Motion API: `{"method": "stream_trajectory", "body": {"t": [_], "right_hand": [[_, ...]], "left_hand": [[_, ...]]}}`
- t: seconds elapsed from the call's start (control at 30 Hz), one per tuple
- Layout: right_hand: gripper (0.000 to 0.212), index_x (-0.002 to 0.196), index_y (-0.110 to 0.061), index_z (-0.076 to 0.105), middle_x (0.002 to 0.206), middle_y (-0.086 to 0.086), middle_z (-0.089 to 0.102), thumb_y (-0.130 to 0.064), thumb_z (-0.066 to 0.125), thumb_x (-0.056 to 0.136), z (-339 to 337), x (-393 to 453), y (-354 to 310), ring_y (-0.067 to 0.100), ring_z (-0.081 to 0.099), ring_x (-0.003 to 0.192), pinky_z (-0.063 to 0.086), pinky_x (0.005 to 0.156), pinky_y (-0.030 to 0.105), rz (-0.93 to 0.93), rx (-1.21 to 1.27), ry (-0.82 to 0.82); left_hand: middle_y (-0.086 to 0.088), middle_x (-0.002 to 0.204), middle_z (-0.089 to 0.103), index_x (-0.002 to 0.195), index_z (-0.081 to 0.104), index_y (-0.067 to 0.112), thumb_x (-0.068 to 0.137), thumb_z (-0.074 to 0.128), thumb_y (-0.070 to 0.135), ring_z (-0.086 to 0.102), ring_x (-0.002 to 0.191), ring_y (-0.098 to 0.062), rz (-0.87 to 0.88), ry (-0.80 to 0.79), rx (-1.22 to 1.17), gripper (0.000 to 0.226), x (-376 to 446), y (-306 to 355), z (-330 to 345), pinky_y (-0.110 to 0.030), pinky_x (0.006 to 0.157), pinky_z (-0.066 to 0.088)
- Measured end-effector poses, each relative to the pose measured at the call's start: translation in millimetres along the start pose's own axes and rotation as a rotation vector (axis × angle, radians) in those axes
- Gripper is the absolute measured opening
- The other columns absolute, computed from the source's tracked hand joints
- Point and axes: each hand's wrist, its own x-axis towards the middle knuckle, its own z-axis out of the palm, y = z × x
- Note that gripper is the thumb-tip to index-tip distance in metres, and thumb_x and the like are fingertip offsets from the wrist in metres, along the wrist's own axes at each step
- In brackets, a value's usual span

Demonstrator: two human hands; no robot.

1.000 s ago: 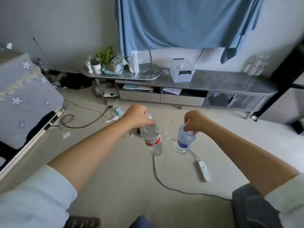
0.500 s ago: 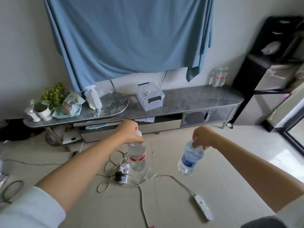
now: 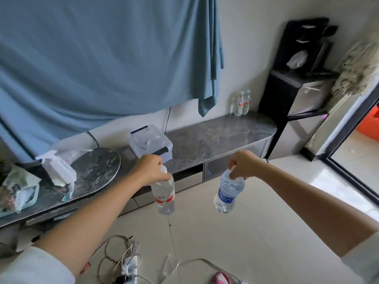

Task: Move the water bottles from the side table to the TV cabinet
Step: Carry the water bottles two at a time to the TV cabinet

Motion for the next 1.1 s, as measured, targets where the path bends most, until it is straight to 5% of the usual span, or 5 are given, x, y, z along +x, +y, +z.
{"method": "stream_trajectory", "body": {"t": [0.27,0.43,0.63,0.93,1.1], "right_hand": [[0.013,0.088,-0.018,0.064,0.056,-0.006,0.043,-0.011,0.061,0.077,-79,92,53,0.005,0.046,0.029,0.028,0.024,0.006,-0.029,-0.03,0.027],[0.027,0.106,-0.006,0.067,0.075,0.002,0.055,-0.01,0.06,0.08,-112,158,92,0.005,0.042,0.046,0.033,0.025,0.009,0.019,0.004,0.007],[0.02,0.098,-0.008,0.068,0.084,0.002,0.061,-0.011,0.062,0.079,-146,253,144,-0.001,0.048,0.033,0.033,0.031,0.006,0.076,0.027,-0.053],[0.027,0.102,-0.008,0.066,0.087,0.002,0.056,-0.016,0.064,0.076,-223,379,193,0.011,0.046,0.057,0.031,0.048,0.015,0.038,-0.089,-0.052],[0.035,0.112,-0.011,0.062,0.095,-0.003,0.047,-0.018,0.066,0.078,-266,431,225,0.015,0.047,0.084,0.031,0.053,0.013,0.011,-0.071,0.018]], "left_hand": [[0.0,0.074,0.049,0.061,0.041,0.02,0.078,0.068,0.027,0.046,0.068,-0.014,0.062,-0.004,0.025,0.033,124,85,-12,-0.021,0.05,0.03],[-0.011,0.102,0.064,0.09,0.062,0.009,0.075,0.069,0.024,0.057,0.088,-0.024,0.13,-0.007,-0.004,0.022,203,135,-16,-0.026,0.067,0.04],[-0.003,0.088,0.054,0.073,0.05,0.015,0.074,0.069,0.022,0.047,0.08,-0.017,0.234,-0.046,0.012,0.02,314,185,-14,-0.019,0.049,0.029],[-0.007,0.093,0.063,0.081,0.056,0.02,0.073,0.07,0.022,0.052,0.084,-0.02,0.388,-0.092,0.066,0.016,465,263,-35,-0.021,0.066,0.034],[0.01,0.066,0.044,0.063,0.045,0.021,0.074,0.068,0.021,0.046,0.077,-0.015,0.384,-0.134,0.018,0.025,531,300,-37,-0.016,0.049,0.029]]}}
